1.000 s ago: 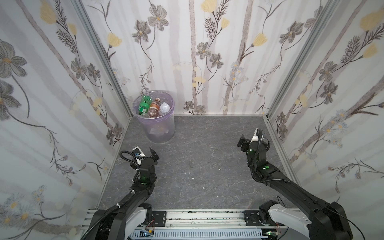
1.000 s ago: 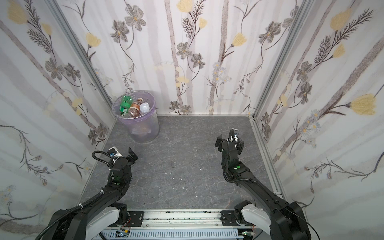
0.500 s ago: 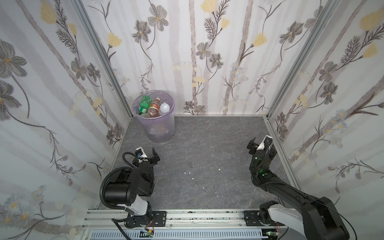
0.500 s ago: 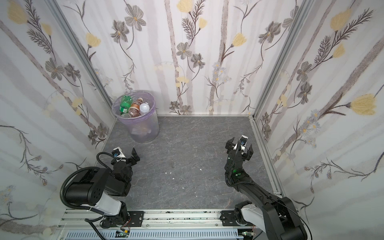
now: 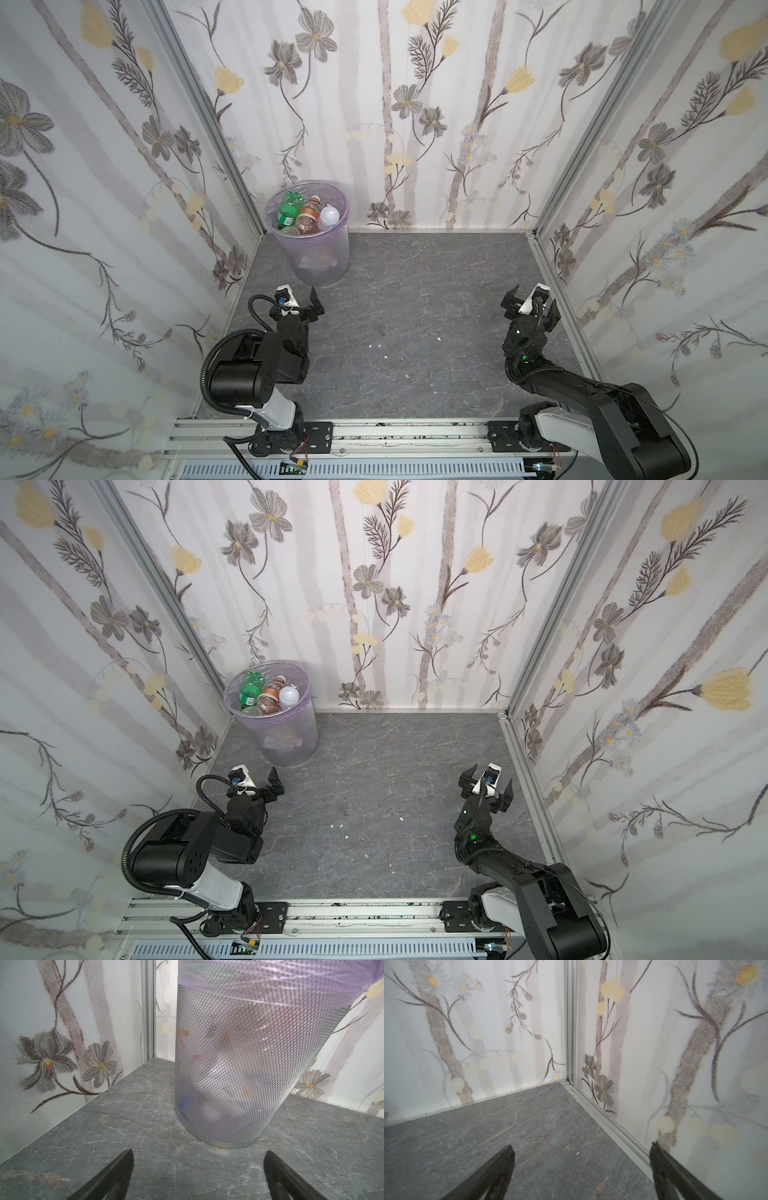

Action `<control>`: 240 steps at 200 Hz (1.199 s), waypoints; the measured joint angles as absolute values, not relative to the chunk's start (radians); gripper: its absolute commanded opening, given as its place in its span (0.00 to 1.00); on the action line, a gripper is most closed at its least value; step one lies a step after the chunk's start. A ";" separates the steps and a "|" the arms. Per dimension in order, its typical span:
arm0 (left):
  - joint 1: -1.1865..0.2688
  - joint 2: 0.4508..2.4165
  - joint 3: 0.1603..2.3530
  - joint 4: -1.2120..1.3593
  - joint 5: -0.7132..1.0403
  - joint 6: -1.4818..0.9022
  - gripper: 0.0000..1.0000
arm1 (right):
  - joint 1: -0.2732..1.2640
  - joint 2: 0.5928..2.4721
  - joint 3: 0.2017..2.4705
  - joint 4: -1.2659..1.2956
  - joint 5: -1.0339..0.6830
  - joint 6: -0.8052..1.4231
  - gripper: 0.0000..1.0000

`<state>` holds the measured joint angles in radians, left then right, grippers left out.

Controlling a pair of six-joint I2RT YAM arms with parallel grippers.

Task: Throw the plastic bottles in the bin

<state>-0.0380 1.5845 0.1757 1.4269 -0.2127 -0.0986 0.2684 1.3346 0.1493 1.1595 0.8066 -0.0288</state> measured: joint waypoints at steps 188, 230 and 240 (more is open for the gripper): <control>-0.038 1.586 0.185 1.422 -0.176 -0.078 1.00 | 0.056 1.500 0.177 1.319 0.344 0.065 1.00; -0.038 1.586 0.185 1.420 -0.176 -0.076 1.00 | 0.054 1.501 0.177 1.308 0.320 0.070 1.00; -0.039 1.586 0.186 1.417 -0.175 -0.075 1.00 | 0.054 1.501 0.177 1.308 0.320 0.070 1.00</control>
<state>-0.0387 1.5864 0.1860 1.4174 -0.1745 -0.0746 0.0540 1.5009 0.1772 1.3075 0.3202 0.0704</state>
